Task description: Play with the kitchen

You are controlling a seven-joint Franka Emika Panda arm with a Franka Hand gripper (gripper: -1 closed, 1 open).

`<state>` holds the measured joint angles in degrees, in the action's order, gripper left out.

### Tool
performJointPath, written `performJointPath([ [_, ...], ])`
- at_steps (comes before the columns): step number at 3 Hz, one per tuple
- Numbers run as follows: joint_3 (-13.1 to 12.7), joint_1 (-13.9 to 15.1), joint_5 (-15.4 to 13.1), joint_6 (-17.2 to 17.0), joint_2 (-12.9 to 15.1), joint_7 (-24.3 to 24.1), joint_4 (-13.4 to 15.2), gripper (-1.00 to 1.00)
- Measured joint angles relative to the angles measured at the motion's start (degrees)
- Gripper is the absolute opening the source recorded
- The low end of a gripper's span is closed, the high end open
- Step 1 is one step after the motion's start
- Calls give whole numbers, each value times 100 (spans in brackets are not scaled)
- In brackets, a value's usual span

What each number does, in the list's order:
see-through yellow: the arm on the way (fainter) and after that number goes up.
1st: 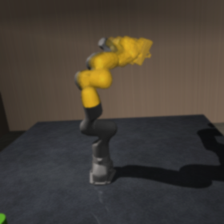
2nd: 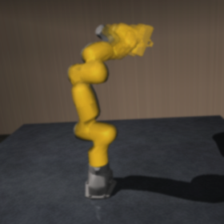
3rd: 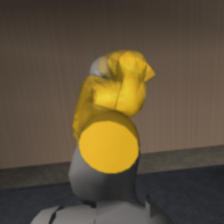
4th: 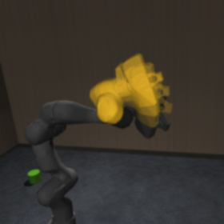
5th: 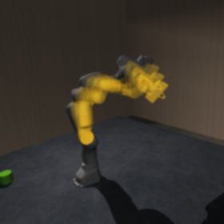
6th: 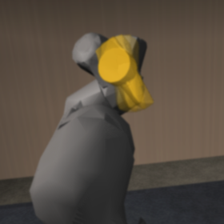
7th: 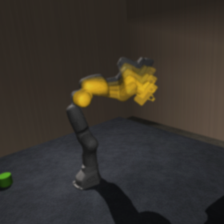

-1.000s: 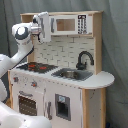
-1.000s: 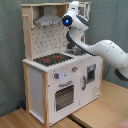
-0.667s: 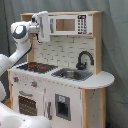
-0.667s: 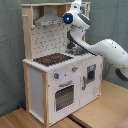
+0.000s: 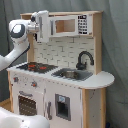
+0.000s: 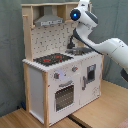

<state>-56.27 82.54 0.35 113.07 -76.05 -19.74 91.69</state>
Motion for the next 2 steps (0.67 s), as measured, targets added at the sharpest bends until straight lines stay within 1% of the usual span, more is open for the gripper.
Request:
performJointPath([
  [2,139,-397,0,743,-5,105,971,-100],
])
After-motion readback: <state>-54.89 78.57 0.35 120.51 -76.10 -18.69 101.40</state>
